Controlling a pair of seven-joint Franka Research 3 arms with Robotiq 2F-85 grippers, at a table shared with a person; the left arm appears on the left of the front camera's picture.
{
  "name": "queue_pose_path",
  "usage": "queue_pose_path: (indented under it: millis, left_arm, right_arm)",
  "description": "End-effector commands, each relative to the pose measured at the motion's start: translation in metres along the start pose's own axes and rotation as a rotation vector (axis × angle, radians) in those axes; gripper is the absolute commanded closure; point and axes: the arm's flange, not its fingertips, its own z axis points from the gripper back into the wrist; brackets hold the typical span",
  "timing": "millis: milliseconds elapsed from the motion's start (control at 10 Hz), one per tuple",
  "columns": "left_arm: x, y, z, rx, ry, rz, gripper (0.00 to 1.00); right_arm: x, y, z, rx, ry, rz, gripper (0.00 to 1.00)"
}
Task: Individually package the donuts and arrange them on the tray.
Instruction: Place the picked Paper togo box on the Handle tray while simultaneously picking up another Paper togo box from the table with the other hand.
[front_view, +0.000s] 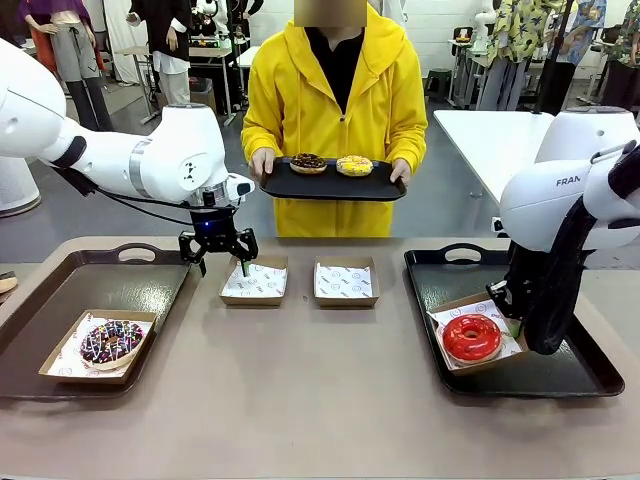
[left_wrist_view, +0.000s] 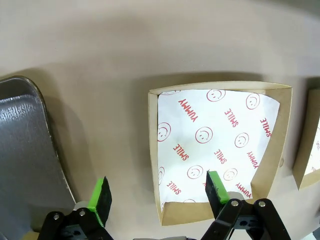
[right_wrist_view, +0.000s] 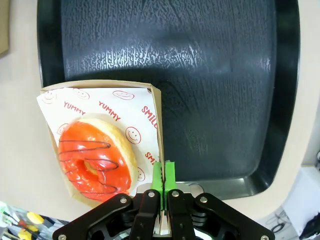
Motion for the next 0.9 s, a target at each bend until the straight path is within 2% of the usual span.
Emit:
queue_pose_path:
  millis: [0, 500, 800]
  left_arm:
    - [0.008, -0.004, -0.003, 0.039, -0.004, 0.016, 0.02]
    - [0.014, -0.006, -0.016, 0.039, 0.017, 0.011, 0.02]
    - [0.013, -0.005, -0.012, 0.045, -0.031, 0.028, 0.02]
  right_arm:
    - [0.001, -0.005, -0.007, -0.006, 0.011, -0.012, 0.98]
    - [0.003, -0.006, -0.013, -0.021, 0.055, -0.051, 0.98]
    - [0.003, -0.006, -0.013, -0.021, 0.058, -0.052, 0.98]
